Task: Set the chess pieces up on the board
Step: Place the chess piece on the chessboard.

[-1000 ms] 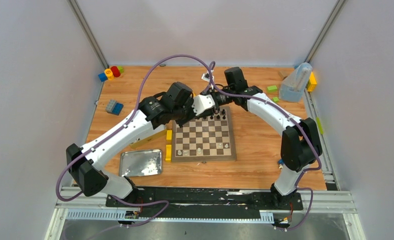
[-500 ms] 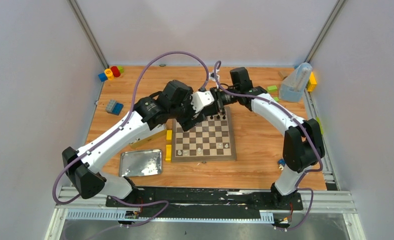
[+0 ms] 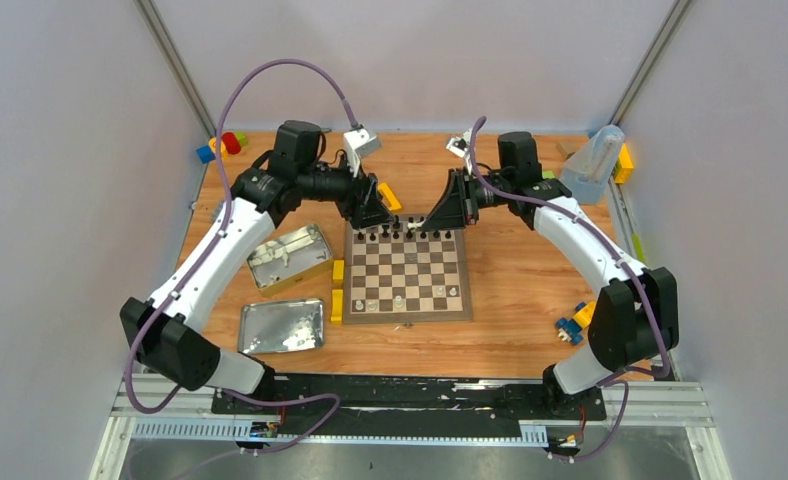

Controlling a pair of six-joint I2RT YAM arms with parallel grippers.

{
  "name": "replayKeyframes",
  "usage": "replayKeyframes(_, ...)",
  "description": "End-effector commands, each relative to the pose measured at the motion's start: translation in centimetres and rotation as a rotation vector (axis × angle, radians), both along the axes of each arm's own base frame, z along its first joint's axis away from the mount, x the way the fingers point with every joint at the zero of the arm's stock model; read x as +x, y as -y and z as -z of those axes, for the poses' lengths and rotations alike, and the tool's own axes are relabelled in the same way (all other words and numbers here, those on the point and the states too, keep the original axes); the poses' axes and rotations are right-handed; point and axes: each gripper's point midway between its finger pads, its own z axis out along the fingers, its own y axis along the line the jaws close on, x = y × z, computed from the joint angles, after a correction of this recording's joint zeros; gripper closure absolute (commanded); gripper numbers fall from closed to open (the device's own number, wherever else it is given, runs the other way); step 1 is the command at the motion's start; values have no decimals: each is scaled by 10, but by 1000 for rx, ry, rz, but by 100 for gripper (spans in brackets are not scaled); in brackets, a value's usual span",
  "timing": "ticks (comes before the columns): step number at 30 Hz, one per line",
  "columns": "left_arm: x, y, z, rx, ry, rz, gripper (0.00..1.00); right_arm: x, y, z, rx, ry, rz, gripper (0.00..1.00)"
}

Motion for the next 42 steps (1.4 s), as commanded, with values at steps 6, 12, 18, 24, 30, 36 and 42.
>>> replayKeyframes(6, -16, 37, -32, -289, -249, 212, 26, -8, 4, -27, 74, 91, -51, 100)
replayKeyframes(12, -18, 44, -25, -333, -351, 258, 30, -6, 5, -30, 81, 92, -49, 100)
replayKeyframes(18, -17, 46, -13, -338, -393, 260, 31, -4, 6, -32, 88, 82, -51, 100)
replayKeyframes(24, -20, 49, -13, -348, -412, 280, 35, 0, 5, -31, 91, 67, -51, 100)
replayKeyframes(30, -24, 52, -12, -350, -417, 297, 46, 4, 4, -31, 94, 63, -50, 100)
replayKeyframes(36, -25, 53, -13, -355, -424, 305, 50, 6, 3, -32, 95, 66, -47, 100)
replayKeyframes(42, -27, 54, -13, -356, -425, 309, 51, 7, 3, -32, 95, 64, -45, 100)
